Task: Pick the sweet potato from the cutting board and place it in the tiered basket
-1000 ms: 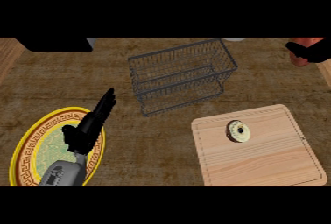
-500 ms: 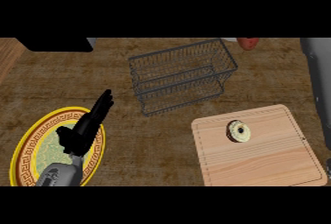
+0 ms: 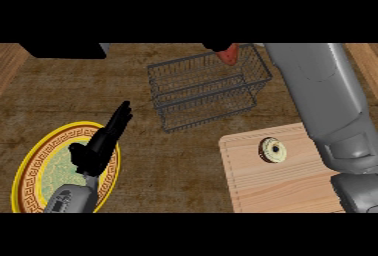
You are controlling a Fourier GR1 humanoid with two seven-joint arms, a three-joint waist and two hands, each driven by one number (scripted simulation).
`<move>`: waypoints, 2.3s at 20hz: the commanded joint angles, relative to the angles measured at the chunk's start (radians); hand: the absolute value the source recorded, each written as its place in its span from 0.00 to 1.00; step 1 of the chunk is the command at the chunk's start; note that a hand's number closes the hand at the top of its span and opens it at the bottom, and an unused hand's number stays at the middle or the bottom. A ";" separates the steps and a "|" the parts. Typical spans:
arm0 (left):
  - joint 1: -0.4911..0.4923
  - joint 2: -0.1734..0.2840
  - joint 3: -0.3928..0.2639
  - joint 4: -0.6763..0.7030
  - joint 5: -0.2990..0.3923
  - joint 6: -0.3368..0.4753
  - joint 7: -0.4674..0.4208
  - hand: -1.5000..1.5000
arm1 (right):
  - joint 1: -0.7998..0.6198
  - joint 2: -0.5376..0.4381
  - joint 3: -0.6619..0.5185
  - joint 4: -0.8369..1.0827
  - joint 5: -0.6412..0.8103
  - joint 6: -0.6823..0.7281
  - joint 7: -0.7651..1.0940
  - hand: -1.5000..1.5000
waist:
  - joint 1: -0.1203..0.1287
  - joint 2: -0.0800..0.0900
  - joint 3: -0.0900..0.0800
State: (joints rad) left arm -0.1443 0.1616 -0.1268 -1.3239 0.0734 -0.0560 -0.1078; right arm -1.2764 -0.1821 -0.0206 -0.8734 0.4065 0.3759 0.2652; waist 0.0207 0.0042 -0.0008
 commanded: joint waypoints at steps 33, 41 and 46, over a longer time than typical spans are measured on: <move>0.033 -0.019 0.022 0.002 -0.020 -0.038 -0.020 0.50 | -0.072 -0.047 -0.225 0.169 -0.164 -0.444 0.168 0.00 | -0.006 0.002 0.000; 0.019 -0.017 0.040 0.025 -0.020 -0.041 -0.033 0.50 | 0.028 -0.276 -0.427 0.207 -0.312 -0.360 -0.023 0.00 | -0.003 0.008 0.001; 0.001 -0.047 0.019 -0.047 -0.037 0.003 0.038 0.50 | 0.127 -0.465 -0.503 0.296 -0.382 -0.148 -0.120 0.00 | -0.003 0.007 0.003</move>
State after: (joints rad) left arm -0.1286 0.1397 -0.0954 -1.3522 0.0463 -0.0764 -0.0947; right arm -1.1924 -0.5175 -0.4668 -0.6427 0.0666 0.1115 0.2143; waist 0.0141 0.0086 0.0013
